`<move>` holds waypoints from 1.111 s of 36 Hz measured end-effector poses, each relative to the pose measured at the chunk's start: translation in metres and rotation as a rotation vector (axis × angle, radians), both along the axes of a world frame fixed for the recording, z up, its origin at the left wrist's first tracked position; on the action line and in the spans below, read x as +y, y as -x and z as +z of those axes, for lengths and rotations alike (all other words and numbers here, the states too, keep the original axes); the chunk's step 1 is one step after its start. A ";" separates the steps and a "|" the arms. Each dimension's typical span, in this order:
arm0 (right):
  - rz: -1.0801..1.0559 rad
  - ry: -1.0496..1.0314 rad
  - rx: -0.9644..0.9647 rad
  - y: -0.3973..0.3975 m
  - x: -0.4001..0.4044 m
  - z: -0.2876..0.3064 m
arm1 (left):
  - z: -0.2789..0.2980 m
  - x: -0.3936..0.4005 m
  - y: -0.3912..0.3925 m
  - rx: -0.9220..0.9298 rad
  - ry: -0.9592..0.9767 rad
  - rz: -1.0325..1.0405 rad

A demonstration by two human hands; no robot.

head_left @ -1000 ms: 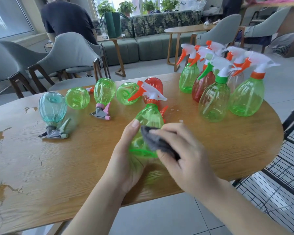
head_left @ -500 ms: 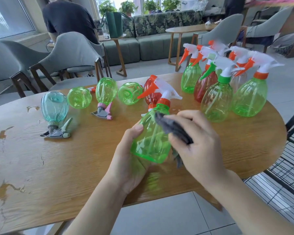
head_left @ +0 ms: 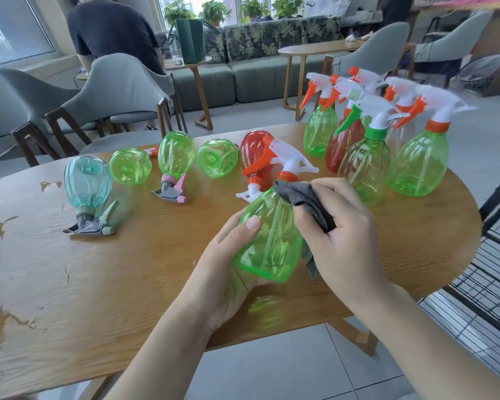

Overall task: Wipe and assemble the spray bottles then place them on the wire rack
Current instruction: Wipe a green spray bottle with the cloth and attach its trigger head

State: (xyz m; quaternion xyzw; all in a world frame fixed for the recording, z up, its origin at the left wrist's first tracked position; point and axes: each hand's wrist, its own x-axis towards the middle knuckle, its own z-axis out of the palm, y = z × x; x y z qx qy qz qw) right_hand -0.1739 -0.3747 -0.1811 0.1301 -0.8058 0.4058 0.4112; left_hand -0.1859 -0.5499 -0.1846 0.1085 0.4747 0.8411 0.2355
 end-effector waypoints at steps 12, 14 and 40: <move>0.173 -0.389 0.237 -0.017 -0.026 -0.016 | 0.008 -0.004 -0.005 -0.213 -0.141 -0.027; 0.165 -0.427 0.256 -0.017 -0.028 -0.018 | 0.007 -0.005 -0.005 -0.258 -0.158 -0.043; 0.035 -0.044 0.080 -0.004 -0.013 -0.002 | 0.001 -0.001 0.000 -0.020 -0.048 0.055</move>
